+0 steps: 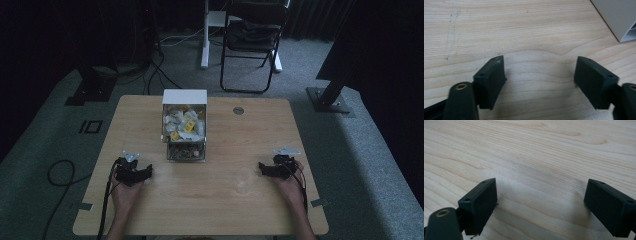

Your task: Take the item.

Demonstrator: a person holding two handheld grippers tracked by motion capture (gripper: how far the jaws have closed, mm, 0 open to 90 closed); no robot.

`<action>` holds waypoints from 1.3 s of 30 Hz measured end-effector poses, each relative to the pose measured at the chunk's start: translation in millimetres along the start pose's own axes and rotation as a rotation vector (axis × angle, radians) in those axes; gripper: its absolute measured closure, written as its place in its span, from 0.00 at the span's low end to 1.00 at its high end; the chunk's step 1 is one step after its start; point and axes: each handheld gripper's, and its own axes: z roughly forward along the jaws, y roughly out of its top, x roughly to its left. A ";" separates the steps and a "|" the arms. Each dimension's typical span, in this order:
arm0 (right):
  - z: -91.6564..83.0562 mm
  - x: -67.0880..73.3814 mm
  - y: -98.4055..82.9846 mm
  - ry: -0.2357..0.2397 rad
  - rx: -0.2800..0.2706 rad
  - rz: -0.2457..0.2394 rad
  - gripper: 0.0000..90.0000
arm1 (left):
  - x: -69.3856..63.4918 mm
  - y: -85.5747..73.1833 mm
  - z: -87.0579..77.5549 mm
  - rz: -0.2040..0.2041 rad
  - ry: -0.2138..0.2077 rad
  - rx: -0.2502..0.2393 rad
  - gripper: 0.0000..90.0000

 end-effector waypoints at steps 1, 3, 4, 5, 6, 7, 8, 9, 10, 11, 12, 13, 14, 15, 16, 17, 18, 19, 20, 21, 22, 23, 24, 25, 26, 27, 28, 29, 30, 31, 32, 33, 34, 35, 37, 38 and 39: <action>0.0 0.0 0.0 0.000 -0.001 0.000 0.13 | -0.6 0.0 -0.6 0.009 0.004 0.002 0.33; 0.0 0.0 0.0 0.000 0.000 0.000 0.13 | -1.5 0.6 -1.6 0.019 0.005 0.008 0.35; 0.0 0.0 0.0 0.000 0.000 0.000 0.13 | -1.5 0.6 -1.6 0.019 0.005 0.008 0.35; -0.4 -0.1 -0.2 -0.004 -0.005 0.006 0.15 | -2.2 1.2 -2.8 0.022 0.007 0.012 0.36; -0.4 -0.1 -0.2 -0.004 -0.005 0.006 0.15 | -2.2 1.2 -2.8 0.022 0.007 0.012 0.37; -0.4 -0.1 -0.2 -0.004 -0.005 0.006 0.15 | -2.1 1.3 -3.7 0.020 0.000 0.010 0.38; -0.4 0.0 -0.2 -0.005 -0.005 0.007 0.15 | -2.2 1.7 -5.8 0.010 -0.016 0.005 0.40; -0.5 0.3 -0.3 -0.007 -0.005 0.009 0.15 | -2.0 2.0 -7.0 0.013 -0.016 0.002 0.41; -0.6 0.6 -0.4 -0.008 -0.004 0.011 0.15 | -2.0 2.3 -8.1 0.011 -0.019 -0.001 0.42; -0.7 0.7 -0.4 -0.009 -0.004 0.011 0.15 | -1.9 2.8 -9.2 0.007 -0.027 0.000 0.42; -0.7 0.6 -0.4 -0.009 -0.004 0.011 0.15 | -1.9 2.8 -9.2 0.007 -0.027 0.000 0.43; -0.7 0.6 -0.4 -0.009 -0.004 0.010 0.15 | -1.8 3.3 -10.0 0.003 -0.033 -0.005 0.43; -0.7 0.6 -0.4 -0.008 -0.005 0.010 0.15 | -2.0 3.9 -11.3 -0.001 -0.039 -0.004 0.43; -0.7 0.6 -0.4 -0.008 -0.004 0.011 0.15 | -2.2 4.4 -12.5 -0.001 -0.041 -0.005 0.43; -0.8 0.6 -0.5 -0.008 -0.004 0.010 0.15 | -2.4 4.6 -13.3 -0.002 -0.043 -0.007 0.43; -0.8 0.6 -0.5 -0.008 -0.004 0.010 0.15 | -2.9 5.4 -15.4 0.003 -0.048 -0.008 0.43; -0.8 0.6 -0.5 -0.008 -0.004 0.010 0.15 | -3.2 5.7 -16.1 0.002 -0.050 -0.011 0.43; -0.8 0.6 -0.5 -0.008 -0.004 0.010 0.15 | -3.2 5.7 -16.1 0.002 -0.050 -0.011 0.43; -0.8 0.6 -0.5 -0.008 -0.004 0.010 0.15 | -3.4 6.2 -17.0 -0.002 -0.053 -0.014 0.43; -0.8 0.7 -0.5 -0.008 -0.005 0.009 0.15 | -3.3 7.2 -19.0 -0.002 -0.058 -0.014 0.43; -0.8 0.6 -0.5 -0.008 -0.006 0.008 0.16 | -3.3 7.2 -19.0 -0.002 -0.058 -0.014 0.43; -0.8 0.7 -0.5 -0.007 -0.006 0.008 0.16 | -3.9 8.5 -20.9 0.000 -0.061 -0.015 0.43; -0.8 0.6 -0.6 -0.008 -0.006 0.008 0.16 | -3.9 8.5 -20.9 0.000 -0.061 -0.015 0.43; -0.8 0.6 -0.6 -0.007 -0.007 0.007 0.16 | -5.0 10.1 -23.5 0.003 -0.065 -0.019 0.43; -0.9 0.6 -0.6 -0.007 -0.007 0.006 0.16 | -5.5 10.7 -24.1 0.005 -0.068 -0.024 0.43; -0.9 0.6 -0.6 -0.007 -0.007 0.006 0.16 | -5.5 10.7 -24.1 0.005 -0.068 -0.024 0.43; -0.9 0.6 -0.6 -0.007 -0.007 0.006 0.16 | -6.1 11.7 -25.1 0.011 -0.068 -0.026 0.43; -0.9 0.6 -0.6 -0.007 -0.006 0.006 0.16 | -8.2 14.1 -27.5 0.024 -0.070 -0.027 0.43; -0.9 0.6 -0.6 -0.007 -0.006 0.006 0.16 | -8.2 14.1 -27.5 0.024 -0.070 -0.027 0.43; -0.9 0.6 -0.6 -0.007 -0.007 0.006 0.16 | -9.9 15.8 -28.7 0.025 -0.075 -0.031 0.43; -0.9 0.6 -0.6 -0.007 -0.007 0.006 0.16 | -9.9 15.8 -28.7 0.025 -0.075 -0.031 0.43; -0.9 0.7 -0.6 -0.007 -0.006 0.007 0.16 | -11.8 17.8 -30.5 0.025 -0.084 -0.036 0.43; -0.9 0.6 -0.6 -0.007 -0.006 0.006 0.16 | -11.8 17.8 -30.5 0.025 -0.084 -0.036 0.43; -0.9 0.7 -0.6 -0.007 -0.006 0.007 0.16 | -13.8 19.5 -32.8 0.028 -0.093 -0.046 0.43; -0.9 0.6 -0.6 -0.007 -0.006 0.007 0.16 | -15.6 21.2 -35.4 0.038 -0.103 -0.053 0.43; -0.9 0.6 -0.6 -0.007 -0.006 0.007 0.16 | -15.6 21.2 -35.4 0.038 -0.103 -0.053 0.43; -0.9 0.6 -0.6 -0.007 -0.007 0.007 0.16 | -16.7 21.9 -36.4 0.038 -0.107 -0.058 0.43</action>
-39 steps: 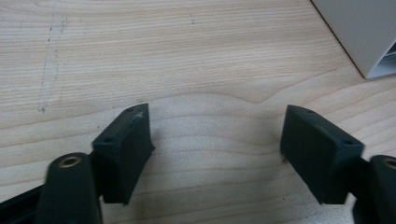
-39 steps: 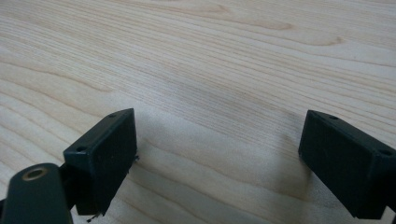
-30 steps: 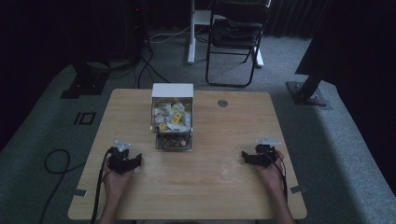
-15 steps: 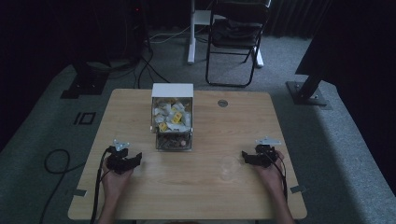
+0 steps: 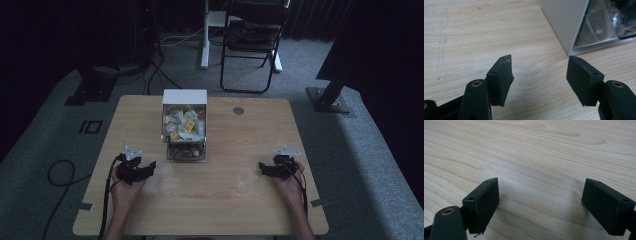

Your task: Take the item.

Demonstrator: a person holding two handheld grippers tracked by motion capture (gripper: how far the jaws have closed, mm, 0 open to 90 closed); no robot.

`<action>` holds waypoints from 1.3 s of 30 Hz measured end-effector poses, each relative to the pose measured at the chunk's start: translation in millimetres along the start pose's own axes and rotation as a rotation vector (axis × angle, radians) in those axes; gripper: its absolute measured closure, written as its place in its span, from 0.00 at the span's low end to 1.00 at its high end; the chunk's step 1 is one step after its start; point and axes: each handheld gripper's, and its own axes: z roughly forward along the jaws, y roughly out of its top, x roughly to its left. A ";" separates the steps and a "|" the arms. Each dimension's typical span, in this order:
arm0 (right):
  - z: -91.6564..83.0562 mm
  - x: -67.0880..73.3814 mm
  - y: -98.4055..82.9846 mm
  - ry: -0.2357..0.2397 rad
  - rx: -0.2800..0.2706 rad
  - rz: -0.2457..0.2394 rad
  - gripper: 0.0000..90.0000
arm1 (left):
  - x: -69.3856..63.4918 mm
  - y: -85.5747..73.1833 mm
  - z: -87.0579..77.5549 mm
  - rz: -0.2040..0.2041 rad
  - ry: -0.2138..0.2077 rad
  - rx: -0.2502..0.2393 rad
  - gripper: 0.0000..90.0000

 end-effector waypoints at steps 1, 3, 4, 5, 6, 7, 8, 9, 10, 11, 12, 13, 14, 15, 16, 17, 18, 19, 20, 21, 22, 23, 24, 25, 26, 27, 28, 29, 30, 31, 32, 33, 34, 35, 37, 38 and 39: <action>0.0 0.1 0.0 -0.001 0.000 0.001 0.16 | -1.7 1.6 -1.2 0.006 -0.005 -0.001 0.42; 0.0 0.1 0.0 -0.001 0.000 0.002 0.16 | -3.0 3.1 -2.0 0.014 -0.005 -0.001 0.42; 0.0 0.1 0.0 -0.001 0.000 0.002 0.16 | -3.7 3.8 -2.4 0.014 -0.007 -0.004 0.42; 0.0 0.1 0.0 -0.001 0.000 0.002 0.16 | -3.7 3.8 -2.4 0.014 -0.007 -0.004 0.42; 0.0 0.1 0.0 -0.001 0.000 0.002 0.16 | -5.1 5.0 -3.6 0.019 -0.011 -0.005 0.42; 0.0 0.1 0.0 -0.001 0.000 0.002 0.16 | -5.7 5.7 -4.4 0.025 -0.011 -0.005 0.42; 0.0 0.1 0.0 -0.001 0.000 0.002 0.16 | -6.6 6.4 -5.0 0.024 -0.015 -0.009 0.42; 0.0 0.1 0.0 -0.001 0.000 0.002 0.16 | -7.5 7.2 -5.9 0.026 -0.018 -0.012 0.42; 0.0 0.1 0.0 -0.001 0.001 0.003 0.16 | -7.5 7.2 -5.9 0.026 -0.018 -0.012 0.42; 0.0 0.1 0.0 -0.001 0.001 0.003 0.16 | -8.6 7.9 -6.8 0.028 -0.021 -0.015 0.42; 0.0 0.1 0.0 -0.002 0.000 0.002 0.16 | -9.8 8.8 -7.7 0.033 -0.025 -0.017 0.42; 0.0 0.1 0.0 -0.002 0.000 0.002 0.16 | -12.9 10.3 -9.2 0.039 -0.032 -0.024 0.42; 0.0 0.1 0.0 -0.002 0.000 0.002 0.16 | -12.9 10.3 -9.2 0.039 -0.032 -0.024 0.42; 0.0 0.1 0.0 -0.002 0.001 0.003 0.16 | -15.7 11.8 -10.7 0.049 -0.040 -0.029 0.42; 0.0 0.1 0.0 -0.002 0.001 0.003 0.16 | -15.7 11.8 -10.7 0.049 -0.040 -0.029 0.42; 0.0 0.0 0.0 -0.001 0.000 0.002 0.16 | -17.8 12.8 -11.8 0.053 -0.050 -0.033 0.42; 0.0 0.1 0.0 -0.001 0.001 0.002 0.16 | -19.2 13.4 -12.8 0.058 -0.058 -0.040 0.42; 0.0 0.1 0.0 -0.001 0.001 0.003 0.16 | -20.0 14.0 -13.8 0.063 -0.062 -0.041 0.42; 0.0 0.1 0.0 -0.001 0.000 0.003 0.16 | -22.8 15.4 -15.4 0.066 -0.071 -0.051 0.42; 0.0 0.1 0.0 -0.001 0.000 0.003 0.16 | -22.8 15.4 -15.4 0.066 -0.071 -0.051 0.42; 0.0 0.1 0.0 -0.001 0.000 0.002 0.16 | -24.4 16.0 -16.1 0.070 -0.078 -0.053 0.42; 0.0 0.0 0.0 -0.001 0.000 0.002 0.16 | -26.1 16.8 -16.5 0.077 -0.079 -0.055 0.42; 0.0 0.0 0.0 -0.001 0.000 0.002 0.16 | -28.3 17.8 -17.1 0.087 -0.084 -0.055 0.42; 0.0 0.0 0.0 -0.001 0.001 0.002 0.16 | -28.3 17.8 -17.1 0.087 -0.084 -0.055 0.42; 0.0 0.0 0.0 -0.001 0.000 0.002 0.16 | -30.5 18.9 -17.8 0.094 -0.087 -0.056 0.42; 0.0 0.0 0.0 -0.001 0.000 0.002 0.16 | -30.5 18.9 -17.8 0.094 -0.087 -0.056 0.42; 0.0 0.0 0.0 -0.002 0.000 0.001 0.16 | -33.1 19.8 -18.8 0.097 -0.096 -0.062 0.42; 0.0 0.0 0.0 -0.001 0.001 0.002 0.16 | -33.9 20.1 -19.2 0.103 -0.098 -0.063 0.42; 0.0 0.0 0.0 -0.001 0.001 0.002 0.16 | -33.9 20.1 -19.2 0.103 -0.098 -0.063 0.42; 0.0 0.1 0.0 -0.002 0.001 0.002 0.16 | -37.1 20.9 -20.0 0.111 -0.109 -0.065 0.42; 0.0 0.0 0.0 -0.002 0.000 0.002 0.16 | -38.8 21.1 -20.1 0.114 -0.116 -0.068 0.42; 0.0 0.0 0.0 -0.002 0.000 0.002 0.16 | -38.8 21.1 -20.1 0.114 -0.116 -0.068 0.42; 0.0 0.0 0.0 -0.001 0.001 0.002 0.16 | -42.0 22.0 -20.3 0.122 -0.124 -0.068 0.43; 0.0 0.0 0.0 -0.001 0.001 0.002 0.16 | -42.0 22.0 -20.3 0.122 -0.124 -0.068 0.43; 0.0 0.1 0.0 -0.001 0.001 0.002 0.16 | -45.8 23.5 -20.4 0.131 -0.134 -0.070 0.43; 0.0 0.1 0.0 -0.001 0.001 0.002 0.16 | -45.8 23.5 -20.4 0.131 -0.134 -0.070 0.43; 0.0 0.0 0.0 -0.001 0.001 0.002 0.16 | -46.9 24.2 -20.5 0.134 -0.139 -0.073 0.43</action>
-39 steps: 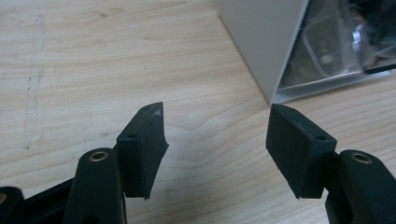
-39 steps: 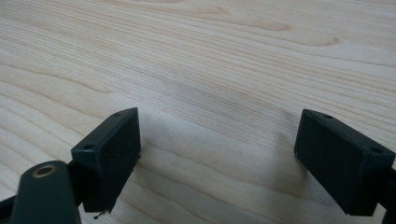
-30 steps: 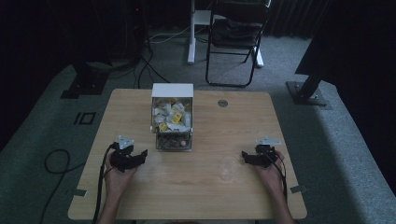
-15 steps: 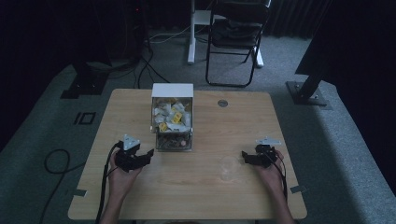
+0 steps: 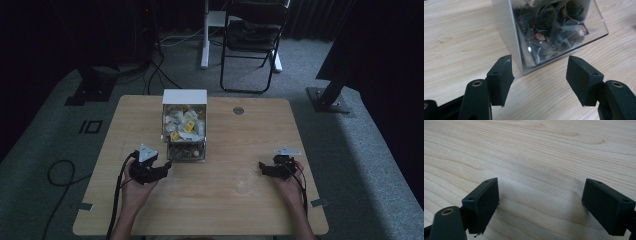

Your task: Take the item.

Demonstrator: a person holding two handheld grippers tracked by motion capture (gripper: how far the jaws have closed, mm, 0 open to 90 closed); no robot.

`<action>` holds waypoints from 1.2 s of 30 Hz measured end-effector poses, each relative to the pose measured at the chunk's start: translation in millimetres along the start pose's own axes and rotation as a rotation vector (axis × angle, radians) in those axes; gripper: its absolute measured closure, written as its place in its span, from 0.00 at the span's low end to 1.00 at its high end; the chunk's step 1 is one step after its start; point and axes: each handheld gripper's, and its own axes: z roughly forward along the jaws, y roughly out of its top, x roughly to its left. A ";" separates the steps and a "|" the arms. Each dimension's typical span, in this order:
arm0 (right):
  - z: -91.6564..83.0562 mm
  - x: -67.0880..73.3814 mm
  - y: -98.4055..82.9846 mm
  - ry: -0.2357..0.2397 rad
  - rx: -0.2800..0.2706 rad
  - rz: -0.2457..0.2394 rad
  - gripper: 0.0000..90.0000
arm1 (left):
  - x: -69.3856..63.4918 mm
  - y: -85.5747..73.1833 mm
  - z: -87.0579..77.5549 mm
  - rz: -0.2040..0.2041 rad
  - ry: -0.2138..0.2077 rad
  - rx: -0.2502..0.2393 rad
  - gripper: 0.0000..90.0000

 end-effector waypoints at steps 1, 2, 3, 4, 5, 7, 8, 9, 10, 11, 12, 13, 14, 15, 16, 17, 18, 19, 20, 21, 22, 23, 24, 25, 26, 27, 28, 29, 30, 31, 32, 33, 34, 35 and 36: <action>0.0 0.0 0.0 0.000 0.000 0.000 0.16 | -0.6 0.4 0.1 0.001 -0.003 -0.003 0.43; 0.0 0.0 0.0 0.000 0.000 0.000 0.16 | -1.7 1.1 0.0 0.004 -0.007 -0.005 0.43; -0.1 0.1 0.0 0.000 0.001 0.002 0.16 | -3.7 2.1 -0.1 0.008 -0.009 -0.008 0.43; 0.0 0.0 0.0 0.000 0.000 0.001 0.16 | -4.8 2.6 0.0 0.013 -0.013 -0.011 0.43; 0.0 0.0 0.0 0.000 0.000 0.000 0.16 | -6.1 3.1 0.1 0.017 -0.015 -0.012 0.44; 0.0 0.1 0.0 0.000 0.000 0.001 0.16 | -7.1 3.5 -0.1 0.024 -0.019 -0.012 0.44; 0.0 0.0 0.0 0.000 0.000 0.001 0.16 | -9.1 4.1 0.4 0.032 -0.031 -0.015 0.44; 0.0 0.1 0.0 0.000 0.000 0.001 0.16 | -10.3 4.3 0.5 0.035 -0.033 -0.014 0.44; 0.0 0.0 0.0 0.000 0.000 0.001 0.16 | -11.5 4.3 1.0 0.039 -0.035 -0.018 0.44; 0.0 0.0 0.0 0.000 0.000 0.001 0.16 | -11.5 4.3 1.0 0.039 -0.035 -0.018 0.44; 0.0 0.1 0.0 0.000 0.000 0.001 0.16 | -12.4 4.7 1.3 0.047 -0.037 -0.017 0.44; 0.0 0.1 0.0 0.000 0.000 0.002 0.16 | -13.2 4.8 1.7 0.049 -0.039 -0.018 0.44; 0.0 0.0 0.0 0.000 0.000 0.001 0.16 | -15.1 5.5 2.8 0.059 -0.043 -0.016 0.44; 0.0 0.0 0.0 0.000 0.000 0.001 0.16 | -16.2 5.9 3.6 0.060 -0.046 -0.020 0.44; 0.0 0.1 0.0 0.000 0.000 0.001 0.16 | -17.2 6.4 4.2 0.062 -0.048 -0.020 0.44; 0.0 0.0 0.0 0.000 0.000 0.001 0.16 | -17.9 6.9 4.8 0.068 -0.052 -0.019 0.44; 0.0 0.1 0.0 0.000 0.000 0.001 0.16 | -19.1 7.3 5.7 0.065 -0.056 -0.021 0.44; 0.0 0.1 0.0 0.000 0.000 0.001 0.16 | -19.1 7.3 5.7 0.065 -0.056 -0.021 0.44; 0.0 0.0 0.0 0.000 0.000 0.001 0.16 | -20.3 7.8 6.7 0.070 -0.055 -0.022 0.44; 0.0 0.1 0.0 0.000 0.000 0.002 0.16 | -21.9 8.6 8.0 0.073 -0.060 -0.024 0.44; 0.0 0.0 0.0 0.000 0.000 0.001 0.16 | -21.9 8.6 8.0 0.073 -0.060 -0.024 0.44; 0.0 0.0 0.0 0.000 0.000 0.001 0.16 | -23.7 9.5 9.6 0.080 -0.062 -0.027 0.44; 0.0 0.1 0.0 0.000 0.000 0.001 0.16 | -23.7 9.5 9.6 0.080 -0.062 -0.027 0.44; 0.0 0.1 0.0 0.000 0.000 0.001 0.16 | -24.7 10.0 10.3 0.083 -0.063 -0.027 0.44; 0.0 0.0 0.0 0.000 0.000 0.001 0.16 | -25.7 10.5 11.3 0.087 -0.064 -0.028 0.44; 0.0 0.0 0.0 0.000 0.000 0.001 0.16 | -26.4 10.7 12.4 0.087 -0.067 -0.031 0.44; 0.0 0.1 0.0 0.000 0.001 0.002 0.16 | -27.2 10.8 13.5 0.087 -0.067 -0.030 0.44; 0.0 0.0 0.0 0.000 0.000 0.001 0.16 | -28.2 11.0 15.7 0.090 -0.070 -0.027 0.44; 0.0 0.0 0.0 0.000 0.000 0.001 0.16 | -28.9 11.0 17.1 0.089 -0.073 -0.026 0.44; 0.0 0.1 0.0 0.000 0.000 0.001 0.16 | -28.9 11.0 17.1 0.089 -0.073 -0.026 0.44; 0.0 0.0 0.0 0.000 0.000 0.001 0.16 | -29.6 11.2 18.5 0.091 -0.072 -0.025 0.44; 0.0 0.0 0.0 0.000 0.000 0.001 0.16 | -30.2 11.5 19.9 0.097 -0.075 -0.023 0.44; 0.0 0.0 0.0 0.000 0.000 0.001 0.16 | -30.6 11.7 20.6 0.099 -0.074 -0.021 0.44; 0.0 0.1 0.0 0.000 0.001 0.002 0.16 | -31.3 11.6 21.3 0.096 -0.076 -0.023 0.44; 0.0 0.1 0.0 0.000 0.001 0.001 0.16 | -31.4 11.6 22.0 0.098 -0.077 -0.025 0.44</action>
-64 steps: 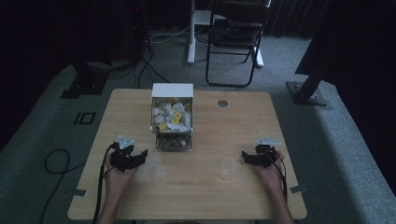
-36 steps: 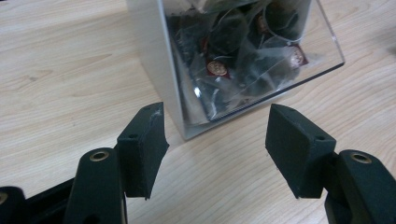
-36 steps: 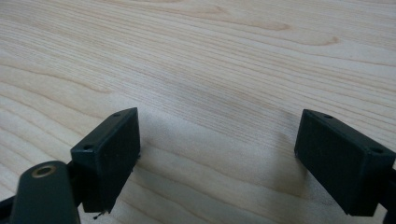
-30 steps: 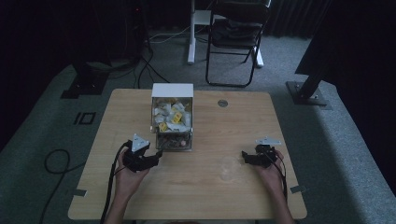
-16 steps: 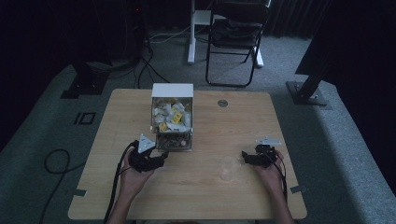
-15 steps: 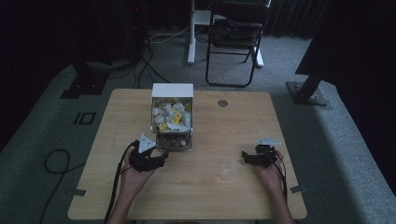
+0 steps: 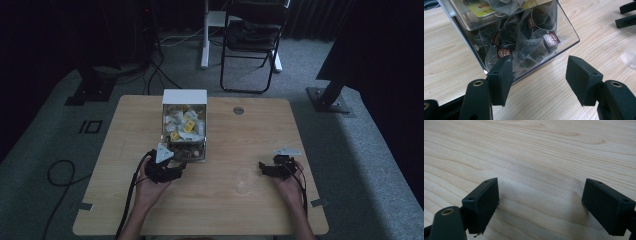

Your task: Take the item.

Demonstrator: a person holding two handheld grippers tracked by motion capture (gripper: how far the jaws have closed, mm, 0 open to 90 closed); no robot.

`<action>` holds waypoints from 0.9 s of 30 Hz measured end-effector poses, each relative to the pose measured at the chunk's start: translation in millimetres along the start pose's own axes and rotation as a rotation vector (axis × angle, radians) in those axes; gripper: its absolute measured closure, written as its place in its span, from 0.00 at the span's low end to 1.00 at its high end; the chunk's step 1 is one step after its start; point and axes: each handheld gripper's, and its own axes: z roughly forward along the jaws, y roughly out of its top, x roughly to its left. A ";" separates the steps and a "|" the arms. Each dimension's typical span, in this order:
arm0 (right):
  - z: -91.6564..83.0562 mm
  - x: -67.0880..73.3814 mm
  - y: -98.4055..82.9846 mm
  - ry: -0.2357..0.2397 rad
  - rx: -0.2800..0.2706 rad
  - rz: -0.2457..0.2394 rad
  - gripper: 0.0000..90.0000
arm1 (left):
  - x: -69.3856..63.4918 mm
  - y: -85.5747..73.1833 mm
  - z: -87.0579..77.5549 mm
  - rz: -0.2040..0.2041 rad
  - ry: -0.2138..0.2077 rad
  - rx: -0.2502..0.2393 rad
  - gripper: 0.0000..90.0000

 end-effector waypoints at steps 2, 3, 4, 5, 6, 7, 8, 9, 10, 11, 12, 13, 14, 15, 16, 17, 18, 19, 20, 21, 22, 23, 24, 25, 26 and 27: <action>0.0 0.0 0.0 0.000 0.000 -0.001 0.16 | -0.3 0.2 0.7 0.000 -0.001 0.000 0.44; 0.0 0.0 0.0 0.000 0.000 0.000 0.16 | -0.5 0.3 1.1 0.001 -0.001 0.001 0.44; 0.0 0.0 0.0 0.000 0.000 0.000 0.16 | -0.8 0.3 1.8 0.000 -0.003 0.001 0.44; 0.0 0.0 0.0 0.000 0.000 -0.001 0.16 | -0.9 0.4 2.4 0.004 -0.004 0.002 0.44; 0.0 0.0 0.0 0.000 -0.001 0.000 0.16 | -1.3 0.4 4.0 0.009 -0.005 0.005 0.44; 0.0 0.0 0.0 0.000 0.000 -0.001 0.16 | -1.6 0.3 5.4 0.008 -0.005 0.005 0.44; 0.0 0.0 0.0 0.000 0.000 -0.001 0.16 | -1.6 0.3 5.4 0.008 -0.005 0.005 0.44; 0.0 0.1 0.0 0.000 0.000 0.001 0.16 | -2.0 0.0 7.0 0.008 -0.007 0.007 0.44; 0.0 0.1 0.0 0.000 0.000 0.001 0.16 | -2.1 0.0 7.9 0.010 -0.006 0.009 0.44; 0.0 0.0 0.0 0.000 -0.001 0.000 0.16 | -2.3 -0.1 9.2 0.014 -0.006 0.012 0.44; 0.0 0.0 0.0 0.000 0.000 0.000 0.16 | -2.7 -0.2 10.5 0.012 -0.007 0.010 0.44; 0.0 0.1 0.0 0.000 0.000 0.001 0.16 | -3.5 -0.3 12.9 0.017 -0.007 0.014 0.44; 0.0 0.1 0.0 0.000 0.000 0.001 0.16 | -3.5 -0.3 12.9 0.017 -0.007 0.014 0.44; 0.1 0.0 0.0 0.000 -0.001 0.000 0.16 | -3.4 -0.2 14.2 0.026 -0.007 0.021 0.44; 0.0 0.0 0.0 0.000 0.000 0.001 0.16 | -3.6 -0.4 15.7 0.026 -0.010 0.023 0.44; 0.0 0.0 0.0 0.000 0.000 0.001 0.16 | -3.5 -0.7 17.1 0.028 -0.010 0.023 0.44; 0.0 0.0 0.0 0.000 0.000 0.000 0.16 | -3.3 -1.2 19.4 0.027 -0.008 0.028 0.44; 0.0 0.0 0.0 0.000 -0.001 -0.001 0.16 | -3.4 -1.6 20.7 0.025 -0.006 0.024 0.44; 0.0 0.0 0.0 0.000 -0.001 -0.001 0.16 | -3.4 -1.6 20.7 0.025 -0.006 0.024 0.44; 0.0 0.0 0.0 0.000 -0.001 0.000 0.16 | -3.5 -1.7 21.2 0.025 -0.005 0.024 0.44; 0.0 0.0 0.0 0.000 0.000 0.000 0.16 | -3.9 -1.8 22.5 0.025 -0.004 0.022 0.44; 0.0 0.0 0.0 0.000 0.000 0.001 0.16 | -3.9 -1.8 22.5 0.025 -0.004 0.022 0.44; 0.1 0.0 0.0 0.000 -0.001 0.000 0.16 | -4.5 -2.0 23.8 0.023 -0.004 0.017 0.44; 0.0 0.0 0.0 0.000 0.000 0.000 0.16 | -4.5 -2.0 23.8 0.023 -0.004 0.017 0.44; 0.0 0.0 0.0 0.000 0.000 0.000 0.16 | -4.6 -2.0 24.3 0.025 -0.004 0.017 0.44; 0.0 0.0 0.0 0.000 -0.001 0.000 0.16 | -4.6 -2.4 25.1 0.026 -0.003 0.017 0.44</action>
